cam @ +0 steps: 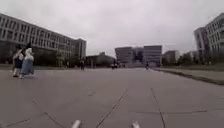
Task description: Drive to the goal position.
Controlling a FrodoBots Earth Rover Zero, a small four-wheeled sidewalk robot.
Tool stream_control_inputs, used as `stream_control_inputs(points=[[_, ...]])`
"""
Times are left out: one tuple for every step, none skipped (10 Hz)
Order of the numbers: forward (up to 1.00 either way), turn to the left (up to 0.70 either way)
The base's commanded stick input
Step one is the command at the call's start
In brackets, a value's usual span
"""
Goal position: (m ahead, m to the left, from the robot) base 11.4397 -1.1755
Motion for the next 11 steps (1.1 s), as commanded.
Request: stream_control_inputs(points=[[0.0,-0.13],[0.0,0.0],[0.0,0.0],[0.0,0.0],[0.0,0.0],[0.37,0.0],[0.72,0.0],[0.98,0.0],[0.0,0.0],[0.0,0.0],[0.0,0.0]])
